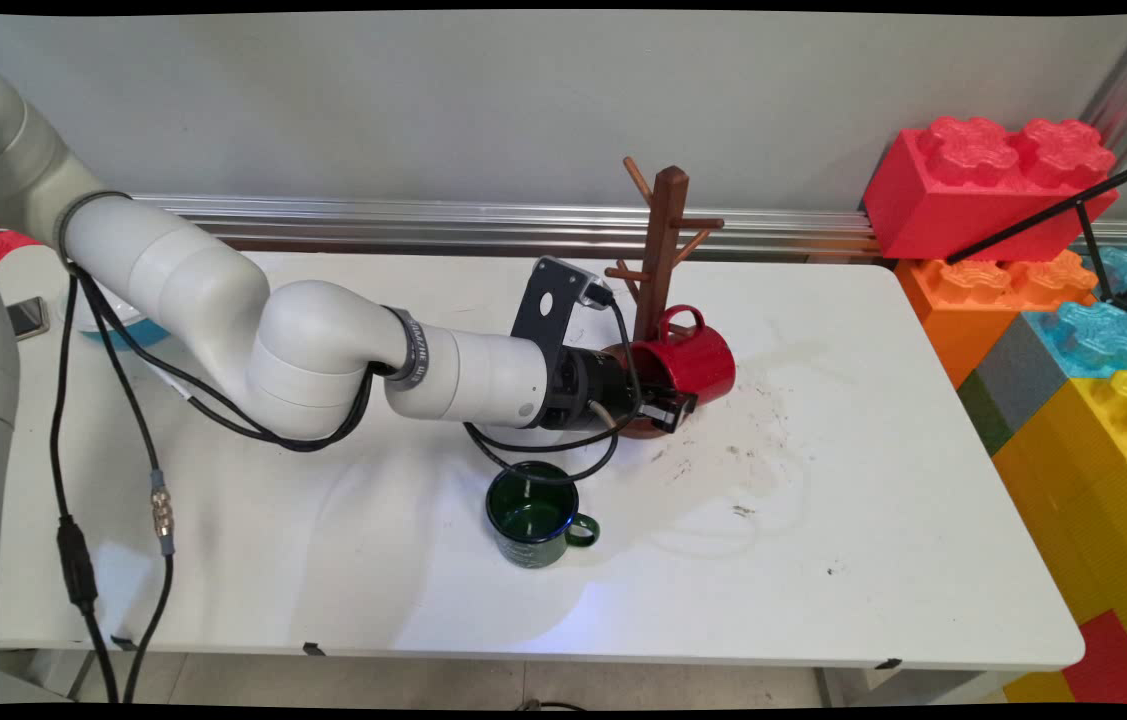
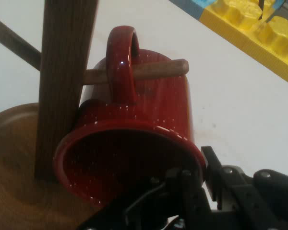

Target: Place the picked object on the table

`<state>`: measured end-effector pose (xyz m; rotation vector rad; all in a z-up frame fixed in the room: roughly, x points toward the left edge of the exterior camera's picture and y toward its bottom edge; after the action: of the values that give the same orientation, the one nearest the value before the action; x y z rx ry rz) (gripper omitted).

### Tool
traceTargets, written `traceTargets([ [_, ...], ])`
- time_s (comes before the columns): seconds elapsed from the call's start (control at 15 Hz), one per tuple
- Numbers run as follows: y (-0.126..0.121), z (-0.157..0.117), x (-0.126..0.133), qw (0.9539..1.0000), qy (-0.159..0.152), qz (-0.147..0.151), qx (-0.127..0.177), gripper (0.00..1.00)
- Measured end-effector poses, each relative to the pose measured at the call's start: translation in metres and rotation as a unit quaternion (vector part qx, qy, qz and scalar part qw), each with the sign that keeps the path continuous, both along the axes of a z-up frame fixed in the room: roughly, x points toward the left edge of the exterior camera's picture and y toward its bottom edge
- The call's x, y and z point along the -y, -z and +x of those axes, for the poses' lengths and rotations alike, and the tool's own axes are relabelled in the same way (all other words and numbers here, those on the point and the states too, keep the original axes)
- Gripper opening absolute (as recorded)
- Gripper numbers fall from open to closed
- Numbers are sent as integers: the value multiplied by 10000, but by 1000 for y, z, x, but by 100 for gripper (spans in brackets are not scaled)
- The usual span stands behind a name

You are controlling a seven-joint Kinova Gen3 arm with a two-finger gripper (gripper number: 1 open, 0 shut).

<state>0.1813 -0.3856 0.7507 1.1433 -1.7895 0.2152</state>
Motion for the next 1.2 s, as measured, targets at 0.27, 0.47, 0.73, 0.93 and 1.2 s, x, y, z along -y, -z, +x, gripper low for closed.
traceTargets([
  [0.27,-3,1,-2,10000,-11,21,-18,0],
  [0.47,-4,1,-4,10000,0,40,-45,0],
  [0.73,-8,-2,-7,9999,24,67,-96,0],
  [0.93,-12,-5,-11,9998,53,92,-147,0],
  [1.2,-17,-9,-17,9997,91,115,-212,0],
])
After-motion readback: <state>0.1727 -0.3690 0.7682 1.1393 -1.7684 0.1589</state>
